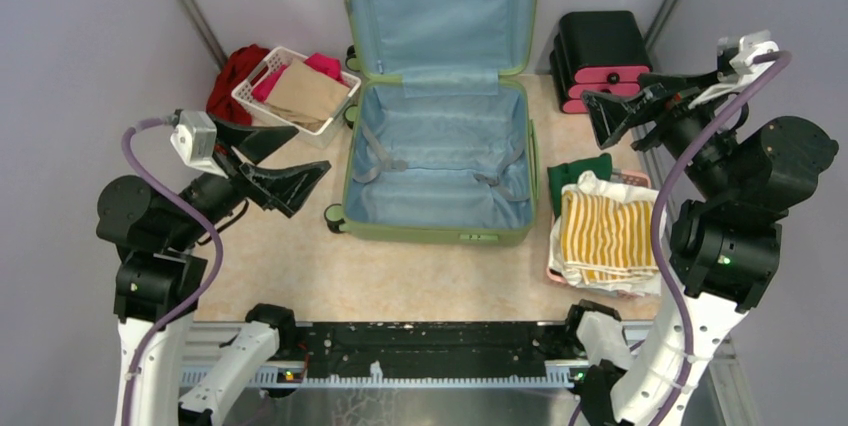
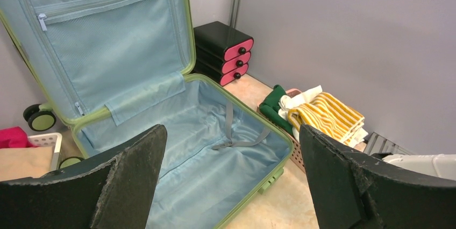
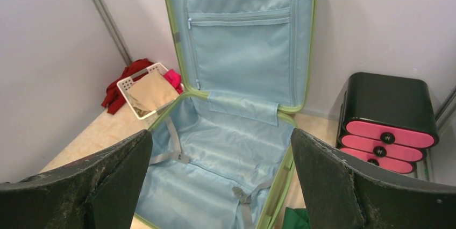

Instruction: Open, take out, and arrange the luggage

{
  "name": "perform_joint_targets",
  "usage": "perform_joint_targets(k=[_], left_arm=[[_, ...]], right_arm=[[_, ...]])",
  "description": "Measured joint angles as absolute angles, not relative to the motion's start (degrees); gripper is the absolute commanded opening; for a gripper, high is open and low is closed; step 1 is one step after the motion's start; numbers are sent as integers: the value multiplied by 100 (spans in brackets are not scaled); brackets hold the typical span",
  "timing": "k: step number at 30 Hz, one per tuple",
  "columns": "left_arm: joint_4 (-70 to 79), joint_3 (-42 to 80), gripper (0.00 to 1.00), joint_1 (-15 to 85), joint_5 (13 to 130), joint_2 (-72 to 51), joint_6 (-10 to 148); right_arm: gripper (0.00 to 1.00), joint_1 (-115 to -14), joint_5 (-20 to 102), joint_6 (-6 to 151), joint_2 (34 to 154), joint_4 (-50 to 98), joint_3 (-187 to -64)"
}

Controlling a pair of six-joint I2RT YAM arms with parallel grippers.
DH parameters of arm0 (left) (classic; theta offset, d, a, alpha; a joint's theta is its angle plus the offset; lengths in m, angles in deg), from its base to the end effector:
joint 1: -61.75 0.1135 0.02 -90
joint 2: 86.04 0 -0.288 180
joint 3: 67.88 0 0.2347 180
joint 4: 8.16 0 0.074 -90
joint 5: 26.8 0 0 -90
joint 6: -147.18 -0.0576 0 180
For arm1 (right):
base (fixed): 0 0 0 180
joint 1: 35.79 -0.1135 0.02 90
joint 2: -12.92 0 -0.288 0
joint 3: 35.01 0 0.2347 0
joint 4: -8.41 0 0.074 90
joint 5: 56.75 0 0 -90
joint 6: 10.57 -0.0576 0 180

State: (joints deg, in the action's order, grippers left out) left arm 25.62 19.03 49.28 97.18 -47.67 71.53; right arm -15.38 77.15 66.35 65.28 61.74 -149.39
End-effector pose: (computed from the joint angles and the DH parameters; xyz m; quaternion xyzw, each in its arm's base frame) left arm 0.0588 -0.0460 0.4992 0.2218 0.5875 -0.3492 0.6955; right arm 0.0780 0.0136 0.5663 -0.0975 0.6604 0.1981 0.7178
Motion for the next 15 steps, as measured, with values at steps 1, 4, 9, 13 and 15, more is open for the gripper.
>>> perform_joint_targets(k=[1,4,9,13,15], left_arm=[[2570,1886,99,4926,9715,-4765,7150],[2577,1866,99,4928,9709,-4763,7150],[2575,1866,99,4926,9707,-4763,7148],[2575,1866,99,4926,9705,-4760,7148],[2573,1866,99,4926,9705,-4760,7148]], right_arm=[[99,-1536,7717,6637,6517,6161,-14922],[99,-1534,7732,6637,6517,6159,-14920],[99,-1499,7752,6637,6517,6157,-14917],[99,-1497,7763,6637,6515,6152,-14917],[99,-1497,7776,6637,6510,6141,-14909]])
